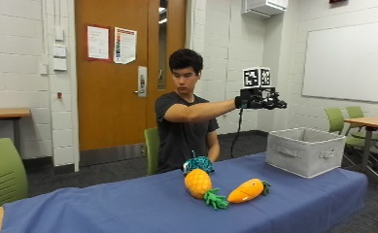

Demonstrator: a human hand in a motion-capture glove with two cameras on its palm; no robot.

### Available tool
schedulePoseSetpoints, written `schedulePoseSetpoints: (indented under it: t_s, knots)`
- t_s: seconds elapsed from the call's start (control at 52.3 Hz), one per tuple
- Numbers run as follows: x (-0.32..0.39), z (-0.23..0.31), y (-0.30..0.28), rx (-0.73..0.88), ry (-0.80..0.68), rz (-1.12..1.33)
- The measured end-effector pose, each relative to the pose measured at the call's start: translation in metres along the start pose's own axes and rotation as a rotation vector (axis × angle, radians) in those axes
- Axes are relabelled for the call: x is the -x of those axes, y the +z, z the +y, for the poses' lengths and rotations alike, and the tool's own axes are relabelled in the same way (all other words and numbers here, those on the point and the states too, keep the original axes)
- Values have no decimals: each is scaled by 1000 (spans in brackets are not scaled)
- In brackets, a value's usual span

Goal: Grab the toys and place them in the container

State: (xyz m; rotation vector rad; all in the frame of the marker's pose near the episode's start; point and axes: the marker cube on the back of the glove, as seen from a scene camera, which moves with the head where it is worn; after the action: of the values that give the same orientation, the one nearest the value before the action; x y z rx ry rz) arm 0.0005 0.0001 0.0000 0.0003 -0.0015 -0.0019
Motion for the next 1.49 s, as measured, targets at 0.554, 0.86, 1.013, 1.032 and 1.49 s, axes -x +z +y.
schedulePoseSetpoints:
  t_s: [0.554, 0.86, 1.013, 1.032, 1.49]
  knots:
    - [-56, 53, -4, 40, -80, -14]
    - [-142, 123, 20, -2, -17, 26]
    - [-174, 148, 65, 14, 30, 14]
    - [-177, 152, 74, 20, 36, 9]
    - [-207, 193, 220, 204, 89, -65]
